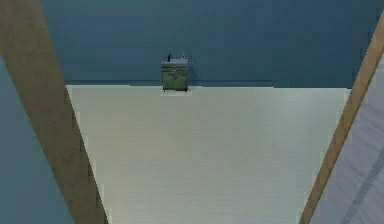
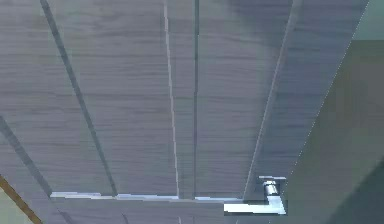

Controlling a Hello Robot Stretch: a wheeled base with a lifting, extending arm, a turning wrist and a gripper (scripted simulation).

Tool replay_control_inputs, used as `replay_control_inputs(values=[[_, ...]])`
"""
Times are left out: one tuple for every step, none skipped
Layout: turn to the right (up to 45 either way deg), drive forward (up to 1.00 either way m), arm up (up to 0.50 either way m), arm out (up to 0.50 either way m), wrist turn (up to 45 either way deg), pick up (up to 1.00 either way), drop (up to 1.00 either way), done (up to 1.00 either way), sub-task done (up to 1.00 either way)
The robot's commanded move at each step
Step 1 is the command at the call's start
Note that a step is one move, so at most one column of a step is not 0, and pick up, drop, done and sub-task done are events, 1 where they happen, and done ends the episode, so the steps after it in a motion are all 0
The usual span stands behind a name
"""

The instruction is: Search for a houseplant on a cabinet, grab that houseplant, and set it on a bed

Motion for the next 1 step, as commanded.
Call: replay_control_inputs(values=[[3.0,0.00,0.00,0.00,0.0,0.00,0.00,0.00,0.00]])
